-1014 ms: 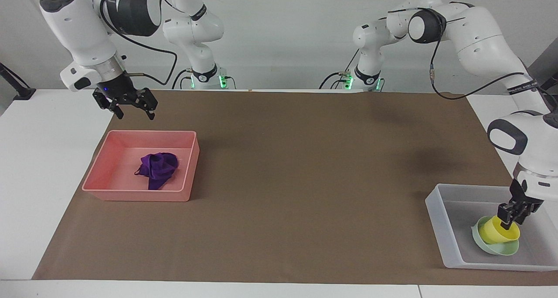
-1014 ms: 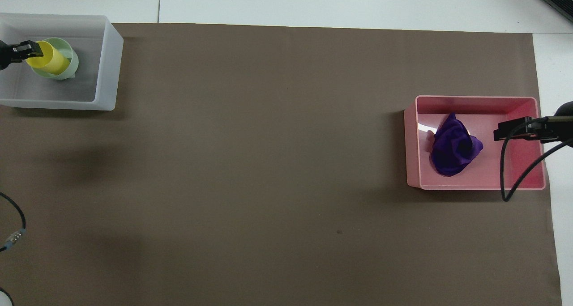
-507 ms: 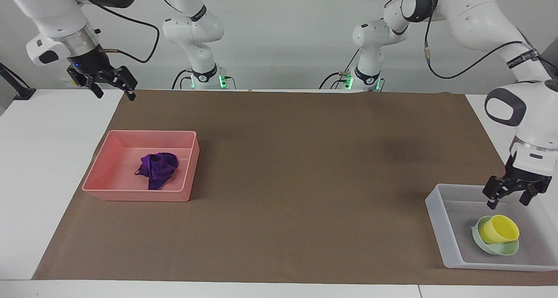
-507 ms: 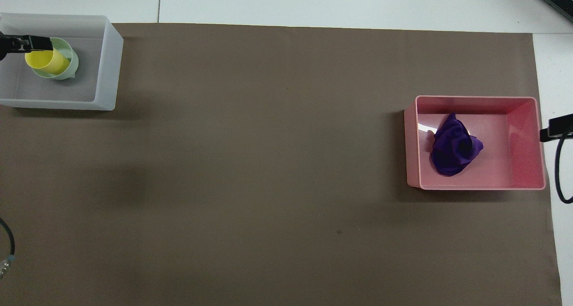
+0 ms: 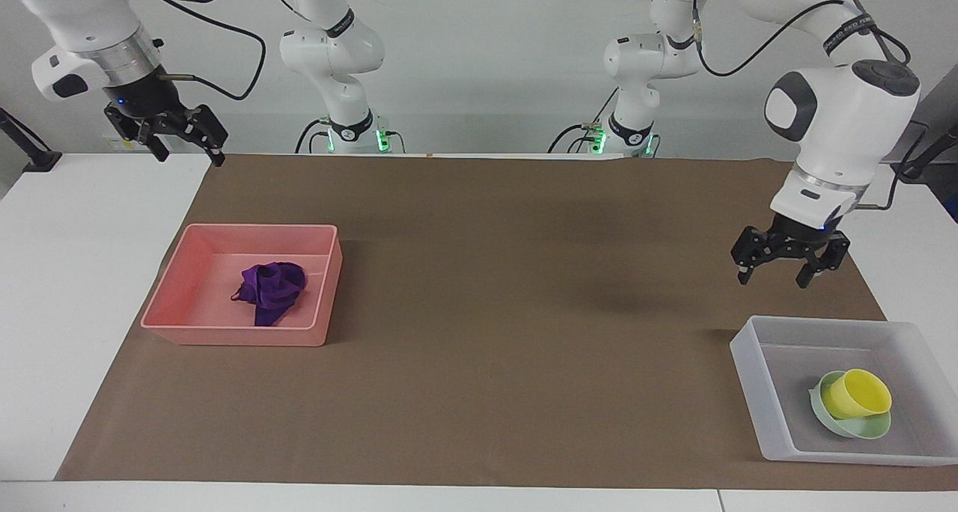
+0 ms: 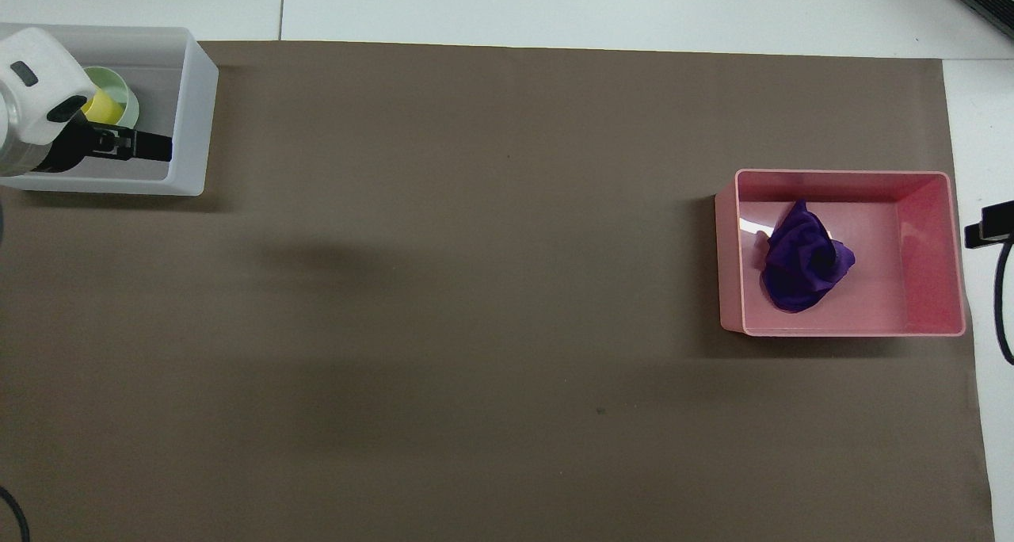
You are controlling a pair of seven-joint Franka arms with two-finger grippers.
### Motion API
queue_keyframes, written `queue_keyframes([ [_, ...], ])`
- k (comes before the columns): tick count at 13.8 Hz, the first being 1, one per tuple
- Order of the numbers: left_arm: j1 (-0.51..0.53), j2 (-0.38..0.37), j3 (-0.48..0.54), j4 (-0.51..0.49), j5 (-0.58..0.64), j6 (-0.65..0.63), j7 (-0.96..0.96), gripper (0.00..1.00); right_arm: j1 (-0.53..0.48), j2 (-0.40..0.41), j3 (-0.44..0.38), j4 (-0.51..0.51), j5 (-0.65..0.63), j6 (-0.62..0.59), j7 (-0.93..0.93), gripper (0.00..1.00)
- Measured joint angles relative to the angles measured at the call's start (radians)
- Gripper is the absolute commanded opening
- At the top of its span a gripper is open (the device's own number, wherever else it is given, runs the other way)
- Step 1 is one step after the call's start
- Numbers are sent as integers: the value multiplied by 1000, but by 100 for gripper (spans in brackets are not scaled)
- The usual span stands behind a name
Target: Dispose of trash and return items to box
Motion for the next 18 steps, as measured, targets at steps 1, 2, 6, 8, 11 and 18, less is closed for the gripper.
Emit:
queue_keyframes([
  [1,-4,-28,0,-6,0,-46,0,100,1,-4,10,1,-6,0,-6,100],
  [2,-6,-50,-1,-7,0,-84,0,100,1,-6,13,1,-8,-1,-12,100],
  [6,-6,-99,-1,-5,0,-209,0,100,1,-7,13,-3,-9,-2,-27,100],
  [8,-6,-111,0,-6,0,-240,0,100,1,-7,13,-6,-9,-2,-27,100],
  [11,-6,-113,0,-7,0,-245,0,100,1,-7,13,-6,-9,-2,-27,100],
  [18,-3,-113,12,-7,0,-249,-35,100,-2,-7,12,-7,-9,-2,-27,100],
])
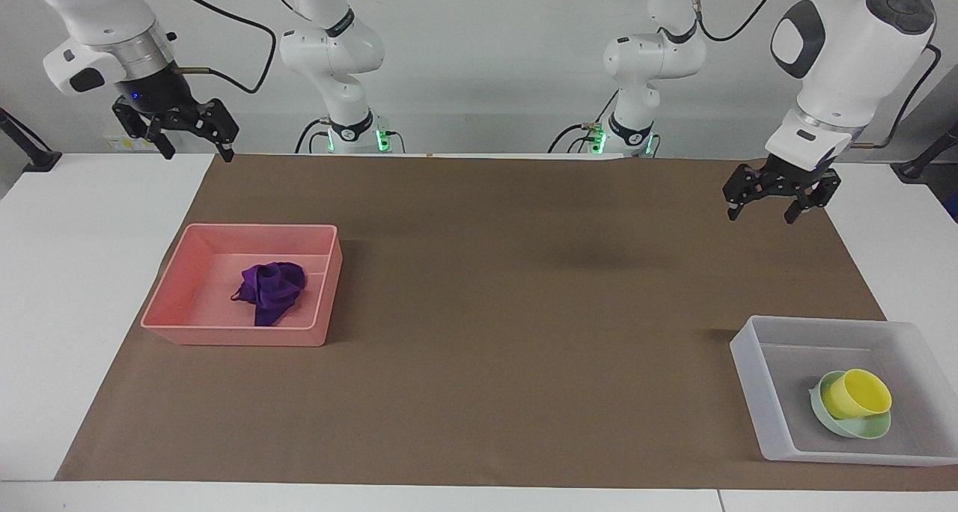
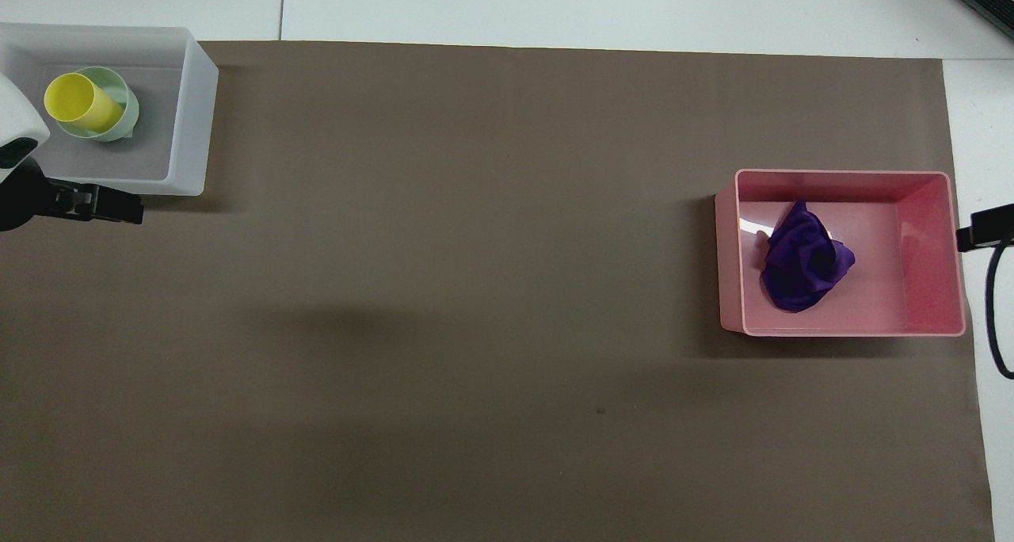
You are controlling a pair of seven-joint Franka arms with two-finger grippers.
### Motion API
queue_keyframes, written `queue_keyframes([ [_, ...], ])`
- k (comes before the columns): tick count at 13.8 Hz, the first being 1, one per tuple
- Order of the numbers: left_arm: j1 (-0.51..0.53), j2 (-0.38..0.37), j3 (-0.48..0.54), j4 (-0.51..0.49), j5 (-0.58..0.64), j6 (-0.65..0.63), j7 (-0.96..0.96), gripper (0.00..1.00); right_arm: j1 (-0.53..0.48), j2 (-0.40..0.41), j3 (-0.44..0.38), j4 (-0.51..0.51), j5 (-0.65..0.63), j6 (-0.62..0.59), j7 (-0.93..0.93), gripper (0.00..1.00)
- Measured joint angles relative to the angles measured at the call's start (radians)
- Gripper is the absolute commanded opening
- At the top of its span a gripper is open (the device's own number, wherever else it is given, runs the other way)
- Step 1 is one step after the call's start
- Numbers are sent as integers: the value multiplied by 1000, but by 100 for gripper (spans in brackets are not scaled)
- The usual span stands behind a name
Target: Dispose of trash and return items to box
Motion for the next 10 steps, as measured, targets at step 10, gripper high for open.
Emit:
queue_keyframes([
  [10,0,-3,4,0,0,-41,-26,100,-53,0,66,0,2,0,45,100],
])
